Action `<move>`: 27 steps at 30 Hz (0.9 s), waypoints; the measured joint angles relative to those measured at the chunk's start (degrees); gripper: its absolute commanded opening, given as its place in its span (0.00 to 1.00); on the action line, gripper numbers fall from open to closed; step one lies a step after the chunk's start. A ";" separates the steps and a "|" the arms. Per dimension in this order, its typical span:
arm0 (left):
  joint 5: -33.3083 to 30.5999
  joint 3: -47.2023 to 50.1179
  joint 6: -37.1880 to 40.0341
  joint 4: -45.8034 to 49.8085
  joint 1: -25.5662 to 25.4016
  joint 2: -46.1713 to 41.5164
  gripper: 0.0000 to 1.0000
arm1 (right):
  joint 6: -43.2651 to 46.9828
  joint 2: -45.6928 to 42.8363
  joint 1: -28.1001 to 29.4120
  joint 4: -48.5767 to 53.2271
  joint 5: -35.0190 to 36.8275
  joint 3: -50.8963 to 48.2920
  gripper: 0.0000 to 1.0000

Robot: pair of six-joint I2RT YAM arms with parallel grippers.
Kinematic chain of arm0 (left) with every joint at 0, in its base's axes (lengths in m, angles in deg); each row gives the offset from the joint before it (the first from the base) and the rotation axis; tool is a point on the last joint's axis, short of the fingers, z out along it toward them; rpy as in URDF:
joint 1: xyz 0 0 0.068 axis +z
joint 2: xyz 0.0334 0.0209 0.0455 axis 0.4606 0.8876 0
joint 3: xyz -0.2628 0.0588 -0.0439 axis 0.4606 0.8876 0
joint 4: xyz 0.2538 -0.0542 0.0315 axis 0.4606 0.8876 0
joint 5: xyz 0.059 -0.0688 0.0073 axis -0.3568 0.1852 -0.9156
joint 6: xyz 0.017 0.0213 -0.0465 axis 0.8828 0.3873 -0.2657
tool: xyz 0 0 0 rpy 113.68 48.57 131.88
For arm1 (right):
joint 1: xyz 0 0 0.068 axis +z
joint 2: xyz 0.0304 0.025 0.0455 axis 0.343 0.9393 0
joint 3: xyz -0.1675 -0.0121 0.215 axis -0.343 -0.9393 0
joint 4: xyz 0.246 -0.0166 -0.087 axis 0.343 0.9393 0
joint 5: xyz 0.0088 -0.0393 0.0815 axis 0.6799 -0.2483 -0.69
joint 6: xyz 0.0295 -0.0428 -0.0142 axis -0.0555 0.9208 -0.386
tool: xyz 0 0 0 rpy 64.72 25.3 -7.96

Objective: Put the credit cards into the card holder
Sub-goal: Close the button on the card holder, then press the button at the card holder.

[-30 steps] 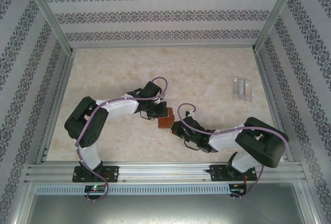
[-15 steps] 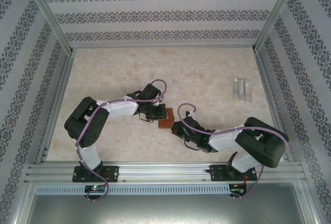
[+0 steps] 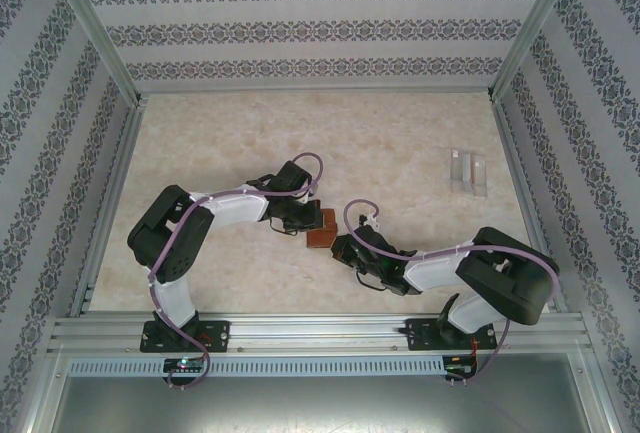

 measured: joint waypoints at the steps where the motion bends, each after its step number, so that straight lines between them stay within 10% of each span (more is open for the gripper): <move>1: 0.20 0.00 0.00 0.00 0.00 0.00 0.00 | 0.20 -0.46 0.00 0.55 -0.02 0.04 0.12; 10: 0.42 0.00 -0.02 0.00 0.00 0.07 0.00 | 6.03 -14.71 -3.23 14.32 1.36 3.78 0.22; 14: 0.42 0.00 -0.02 -0.02 0.00 0.11 0.00 | 10.12 -17.20 -7.10 18.82 -0.66 8.44 0.11; 27: 0.59 0.00 -0.02 -0.02 0.04 0.22 0.00 | 19.26 7.78 -22.29 23.23 -35.52 22.77 0.00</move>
